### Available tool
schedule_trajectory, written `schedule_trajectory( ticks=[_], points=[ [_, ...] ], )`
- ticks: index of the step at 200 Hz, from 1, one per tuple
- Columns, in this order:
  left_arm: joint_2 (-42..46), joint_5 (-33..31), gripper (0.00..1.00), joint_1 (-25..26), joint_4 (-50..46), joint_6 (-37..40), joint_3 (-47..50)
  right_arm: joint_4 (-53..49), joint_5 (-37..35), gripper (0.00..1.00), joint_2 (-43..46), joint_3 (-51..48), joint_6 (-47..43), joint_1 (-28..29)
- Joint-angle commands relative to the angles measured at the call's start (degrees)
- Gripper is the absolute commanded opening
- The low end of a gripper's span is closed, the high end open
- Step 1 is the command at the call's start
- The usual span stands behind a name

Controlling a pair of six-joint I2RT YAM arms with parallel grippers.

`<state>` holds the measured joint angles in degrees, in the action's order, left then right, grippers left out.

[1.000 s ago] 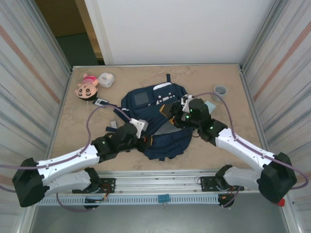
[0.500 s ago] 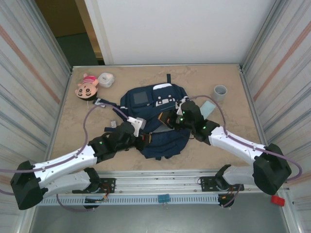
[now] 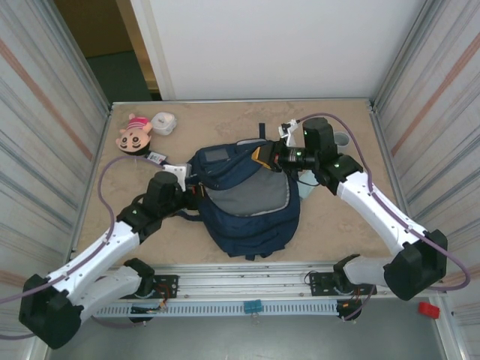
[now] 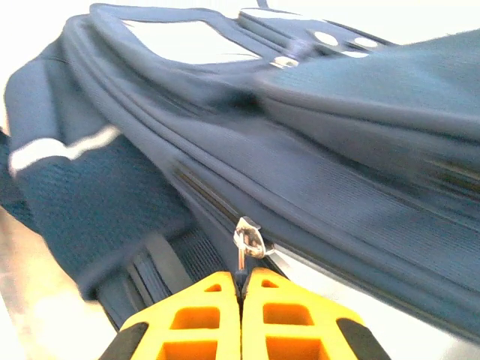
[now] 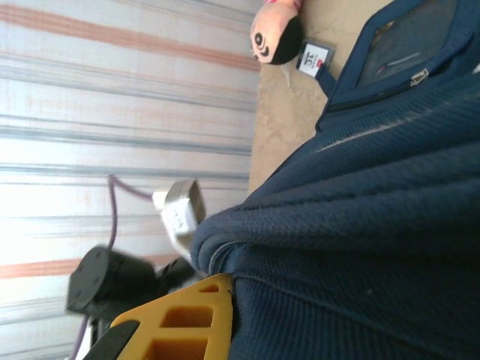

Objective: Pack books, pencil case, and school supplies into a backpack

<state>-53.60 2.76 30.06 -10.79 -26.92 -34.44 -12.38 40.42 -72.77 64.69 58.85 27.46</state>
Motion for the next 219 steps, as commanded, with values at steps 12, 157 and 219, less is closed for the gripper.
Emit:
schedule_trajectory(
  ticks=[12, 157, 219],
  points=[
    [-7.72, 0.24, 0.00, -7.19, 3.89, 4.24, -0.44, 4.74, 8.62, 0.03, 0.24, 6.58, -2.42, -0.83],
    [-5.95, 0.99, 0.60, -9.41, -4.67, -2.24, -10.41, 21.40, -14.93, 0.01, -4.93, -2.61, 3.16, -0.18],
    [-2.61, 0.24, 0.63, -9.41, -8.44, -8.10, -7.87, 21.25, -18.43, 0.05, -8.98, -5.56, 3.46, 3.38]
  ],
)
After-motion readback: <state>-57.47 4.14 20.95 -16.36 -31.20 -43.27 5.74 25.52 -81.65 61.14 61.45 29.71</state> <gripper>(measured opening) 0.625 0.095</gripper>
